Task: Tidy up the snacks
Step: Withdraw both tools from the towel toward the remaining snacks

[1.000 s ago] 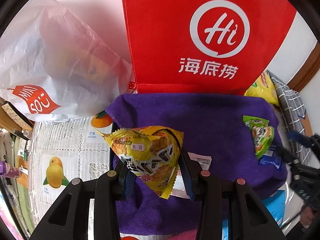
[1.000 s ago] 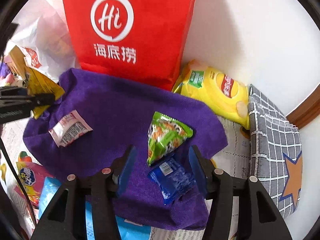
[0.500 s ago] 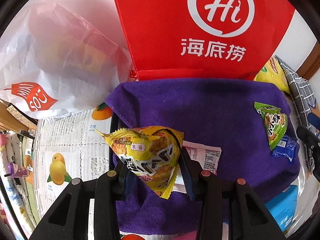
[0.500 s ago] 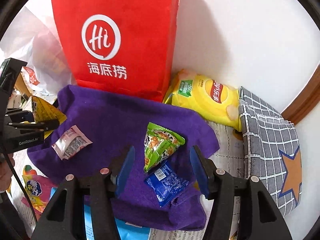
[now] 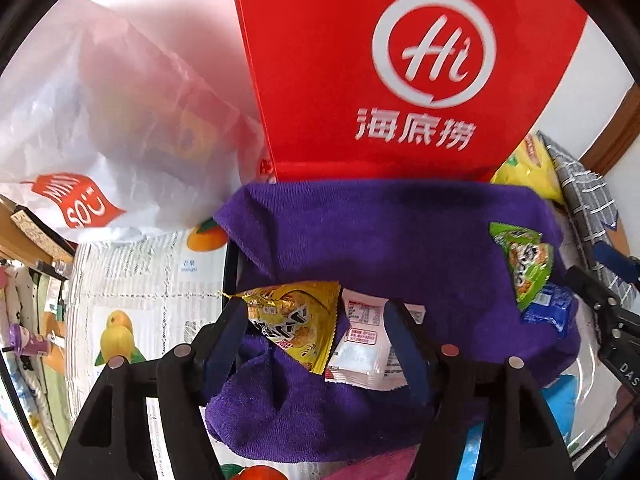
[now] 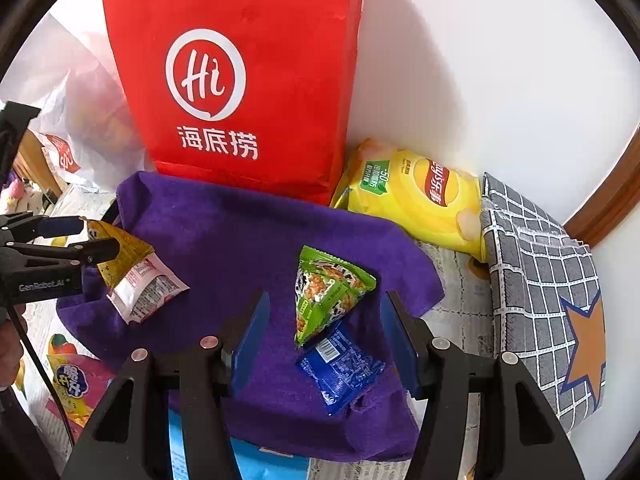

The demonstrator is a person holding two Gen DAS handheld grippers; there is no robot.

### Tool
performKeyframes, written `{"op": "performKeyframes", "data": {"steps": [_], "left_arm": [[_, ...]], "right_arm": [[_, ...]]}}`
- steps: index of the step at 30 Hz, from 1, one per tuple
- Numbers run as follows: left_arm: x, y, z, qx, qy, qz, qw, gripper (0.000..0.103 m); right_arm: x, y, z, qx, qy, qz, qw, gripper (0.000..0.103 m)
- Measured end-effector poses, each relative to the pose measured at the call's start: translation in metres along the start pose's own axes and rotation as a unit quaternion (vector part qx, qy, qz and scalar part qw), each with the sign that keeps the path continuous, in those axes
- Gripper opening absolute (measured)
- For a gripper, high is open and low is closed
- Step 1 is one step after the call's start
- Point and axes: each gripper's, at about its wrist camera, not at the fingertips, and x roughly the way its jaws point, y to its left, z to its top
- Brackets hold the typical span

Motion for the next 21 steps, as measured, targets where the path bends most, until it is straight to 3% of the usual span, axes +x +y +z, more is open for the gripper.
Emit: {"op": "performKeyframes", "data": {"steps": [14,18,21], "left_arm": [[-0.051,-0.014,-0.004,0.028,-0.087,-0.033,0.9952,0.069],[-0.062,-0.022,-0.008,0.04,-0.1,-0.04,0.9934,0.069],[-0.07,-0.027,-0.01,0.062,-0.11,-0.035,0.9914,0.068]], "right_arm": [[-0.052,0.016,0.001,0.0,-0.068,-0.03,0.997,0.058],[-0.07,0.025,-0.006,0.002,-0.094,-0.015,0.996,0.06],[-0.077,0.029,-0.015,-0.003,-0.097,-0.026,0.995,0.06]]}}
